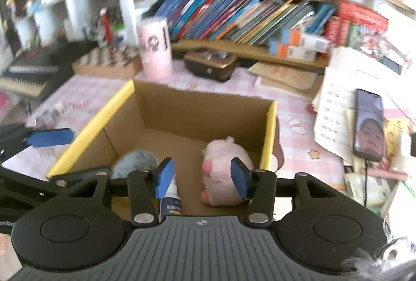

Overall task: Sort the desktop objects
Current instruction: 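Lower both items into the box and open both tools, then withdraw both tools from the box back over the table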

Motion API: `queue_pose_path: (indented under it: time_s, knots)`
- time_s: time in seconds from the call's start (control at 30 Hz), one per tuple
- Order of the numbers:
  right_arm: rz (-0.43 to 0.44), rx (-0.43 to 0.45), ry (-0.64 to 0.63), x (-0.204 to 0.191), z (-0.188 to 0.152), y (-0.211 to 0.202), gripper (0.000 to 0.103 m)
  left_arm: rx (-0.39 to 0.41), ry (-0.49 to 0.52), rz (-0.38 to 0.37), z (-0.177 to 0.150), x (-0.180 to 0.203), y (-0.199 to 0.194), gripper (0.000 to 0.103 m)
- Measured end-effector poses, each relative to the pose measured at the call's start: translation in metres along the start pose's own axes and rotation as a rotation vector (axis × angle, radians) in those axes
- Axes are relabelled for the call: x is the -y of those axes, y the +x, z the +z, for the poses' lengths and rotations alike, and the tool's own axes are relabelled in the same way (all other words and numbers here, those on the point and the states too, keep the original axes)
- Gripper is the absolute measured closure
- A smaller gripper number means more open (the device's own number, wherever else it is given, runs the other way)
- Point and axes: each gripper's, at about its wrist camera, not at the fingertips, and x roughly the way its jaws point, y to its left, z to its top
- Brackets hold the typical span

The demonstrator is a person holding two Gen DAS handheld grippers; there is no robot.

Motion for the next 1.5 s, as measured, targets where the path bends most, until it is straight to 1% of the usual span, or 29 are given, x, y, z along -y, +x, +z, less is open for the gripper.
queue_pose_path:
  time_s: [0.03,0.13,0.23,0.33,0.43,0.57,0.83,0.9,1.0,1.23,1.5]
  knots:
    - [-0.01,0.02,0.017,-0.001,-0.002,-0.007,0.056,0.015,-0.001,0.019,-0.001,-0.001,-0.005,0.013]
    - [-0.053,0.07,0.041,-0.004,-0.011,-0.025,0.055,0.045,-0.008,0.083,-0.01,-0.008,-0.022,0.012]
    - [-0.095,0.096,0.058,-0.008,-0.024,-0.039,0.054,0.049,-0.026,0.116,-0.019,-0.016,-0.035,0.012]
    - [-0.124,0.097,0.083,-0.015,-0.039,-0.049,0.054,0.05,-0.044,0.13,-0.027,-0.023,-0.048,0.012]
    - [-0.148,0.093,0.121,-0.025,-0.057,-0.057,0.051,0.05,-0.052,0.149,-0.039,-0.029,-0.061,0.011]
    - [-0.17,0.071,0.171,-0.043,-0.082,-0.064,0.047,0.03,-0.046,0.168,-0.058,-0.034,-0.074,0.01]
    - [-0.178,-0.012,0.243,-0.093,-0.124,-0.069,0.038,-0.029,-0.046,0.154,-0.091,-0.048,-0.1,0.007]
    - [-0.175,-0.03,0.242,-0.106,-0.131,-0.07,0.033,-0.039,-0.043,0.151,-0.097,-0.053,-0.108,0.006]
    - [-0.166,-0.05,0.223,-0.126,-0.137,-0.072,0.029,-0.047,-0.034,0.146,-0.105,-0.06,-0.119,0.005]
    - [-0.162,-0.059,0.209,-0.167,-0.155,-0.08,0.028,-0.072,-0.007,0.14,-0.122,-0.076,-0.142,0.005]
    - [-0.152,-0.075,0.213,-0.201,-0.169,-0.086,0.028,-0.093,-0.004,0.126,-0.137,-0.094,-0.159,0.005]
